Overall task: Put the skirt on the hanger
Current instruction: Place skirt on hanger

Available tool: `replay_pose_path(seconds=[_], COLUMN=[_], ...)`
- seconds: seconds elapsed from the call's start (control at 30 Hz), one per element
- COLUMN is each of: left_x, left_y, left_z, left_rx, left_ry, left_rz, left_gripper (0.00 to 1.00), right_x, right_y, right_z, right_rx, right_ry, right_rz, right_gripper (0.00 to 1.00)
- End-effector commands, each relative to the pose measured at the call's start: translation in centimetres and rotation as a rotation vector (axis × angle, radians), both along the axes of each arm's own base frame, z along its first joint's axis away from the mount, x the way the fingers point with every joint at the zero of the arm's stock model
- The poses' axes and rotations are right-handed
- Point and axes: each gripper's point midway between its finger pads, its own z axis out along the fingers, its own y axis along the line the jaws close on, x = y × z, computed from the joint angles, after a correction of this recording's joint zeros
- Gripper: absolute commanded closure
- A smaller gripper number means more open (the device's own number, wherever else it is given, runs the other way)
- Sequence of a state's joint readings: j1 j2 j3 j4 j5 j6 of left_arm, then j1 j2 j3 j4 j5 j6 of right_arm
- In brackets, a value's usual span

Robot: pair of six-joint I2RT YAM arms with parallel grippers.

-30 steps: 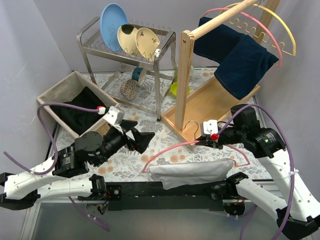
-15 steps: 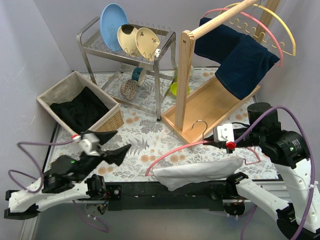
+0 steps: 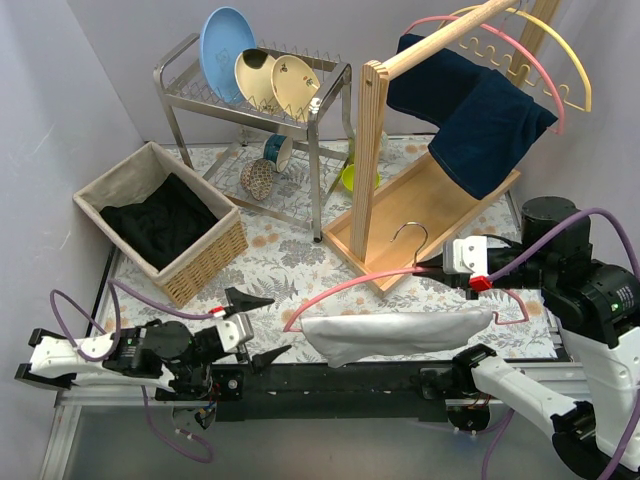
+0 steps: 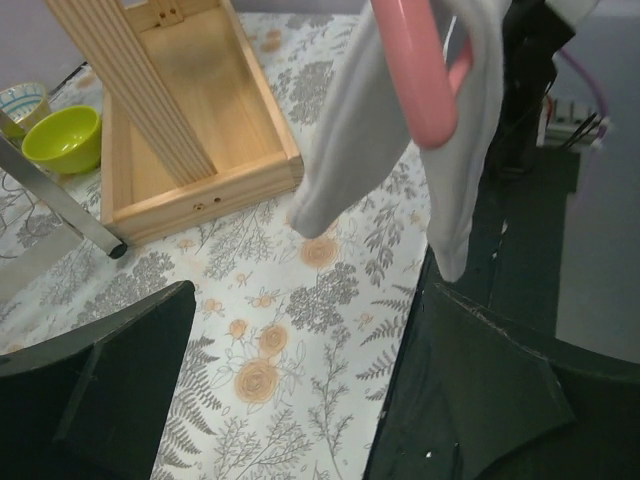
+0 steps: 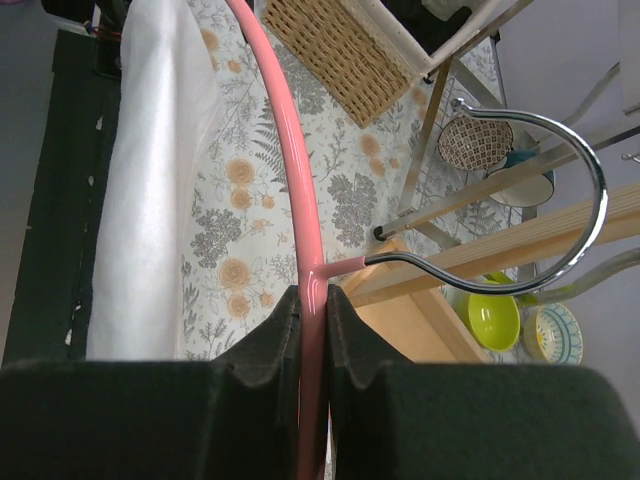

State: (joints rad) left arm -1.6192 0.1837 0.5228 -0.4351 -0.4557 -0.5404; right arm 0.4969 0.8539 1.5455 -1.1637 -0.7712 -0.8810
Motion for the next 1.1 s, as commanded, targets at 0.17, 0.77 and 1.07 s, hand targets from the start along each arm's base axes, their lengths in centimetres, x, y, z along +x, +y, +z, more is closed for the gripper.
replay_pose_path(seconds=[0.17, 0.77, 1.07], left_x=[0.8, -1.4, 2.4], left_y=[-1.9, -3.6, -0.1], left_z=[-0.1, 1.2, 4.4], left_rx=[0.050, -0.028, -0.178], left_ry=[-0.145, -0.128, -0.112], left_rz=[0.014, -0.108, 0.139], left_gripper=[0.02, 1.00, 1.00], right_x=[-1.2, -1.7, -4.3], right_y=[1.7, 2.0, 2.0], right_z=[1.9, 2.7, 2.6], right_rx=[0.083, 0.124, 0.145], right_ry=[0.058, 0.093, 0.107], right_rz=[0.121, 0.168, 0.309], right_gripper=[0.99, 0.99, 0.99])
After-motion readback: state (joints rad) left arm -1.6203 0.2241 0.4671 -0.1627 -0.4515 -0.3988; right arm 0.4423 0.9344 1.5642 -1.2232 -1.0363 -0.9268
